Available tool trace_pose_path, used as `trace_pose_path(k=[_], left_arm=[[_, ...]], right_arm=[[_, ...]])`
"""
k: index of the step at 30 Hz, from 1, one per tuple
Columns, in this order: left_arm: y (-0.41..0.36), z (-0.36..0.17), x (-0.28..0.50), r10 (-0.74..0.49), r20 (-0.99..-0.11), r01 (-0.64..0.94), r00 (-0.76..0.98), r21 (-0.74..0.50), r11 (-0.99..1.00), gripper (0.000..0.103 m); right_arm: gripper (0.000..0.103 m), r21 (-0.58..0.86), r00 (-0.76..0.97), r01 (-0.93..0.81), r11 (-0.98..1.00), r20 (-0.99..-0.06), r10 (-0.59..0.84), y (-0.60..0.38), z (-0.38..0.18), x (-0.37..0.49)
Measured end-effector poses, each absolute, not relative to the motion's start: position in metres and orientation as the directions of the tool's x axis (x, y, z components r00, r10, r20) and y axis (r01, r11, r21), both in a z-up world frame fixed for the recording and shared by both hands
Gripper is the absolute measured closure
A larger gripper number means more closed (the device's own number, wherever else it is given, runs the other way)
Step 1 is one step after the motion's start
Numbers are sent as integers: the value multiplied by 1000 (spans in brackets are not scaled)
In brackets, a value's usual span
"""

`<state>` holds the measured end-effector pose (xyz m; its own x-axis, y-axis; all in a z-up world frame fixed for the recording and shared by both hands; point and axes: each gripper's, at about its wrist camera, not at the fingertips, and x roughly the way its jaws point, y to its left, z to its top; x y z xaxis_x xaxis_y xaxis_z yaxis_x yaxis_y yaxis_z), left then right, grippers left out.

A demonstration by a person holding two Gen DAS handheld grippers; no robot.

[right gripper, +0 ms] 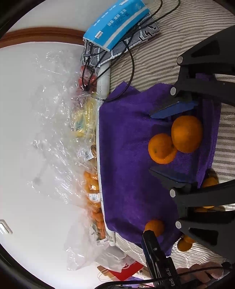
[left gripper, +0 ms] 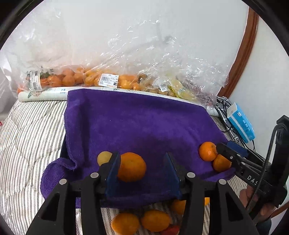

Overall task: Organize fruits
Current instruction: 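Open the left tool on the towel while the right tool releases its orange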

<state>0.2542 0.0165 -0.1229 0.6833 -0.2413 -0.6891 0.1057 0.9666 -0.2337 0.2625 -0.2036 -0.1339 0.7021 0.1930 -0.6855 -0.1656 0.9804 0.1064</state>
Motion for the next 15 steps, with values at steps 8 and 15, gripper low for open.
trace_pose_path(k=[8,15], left_arm=[[12,-115,250,-186,-683,96,706,-168,981,55],[18,-99,235,-177,-706,97,686,-153,983,59]], right_arm=[[48,133,750,-185,974,-621,228,-198,-109,241],[48,145,715,-216,966,-650,258,-191,-96,212]])
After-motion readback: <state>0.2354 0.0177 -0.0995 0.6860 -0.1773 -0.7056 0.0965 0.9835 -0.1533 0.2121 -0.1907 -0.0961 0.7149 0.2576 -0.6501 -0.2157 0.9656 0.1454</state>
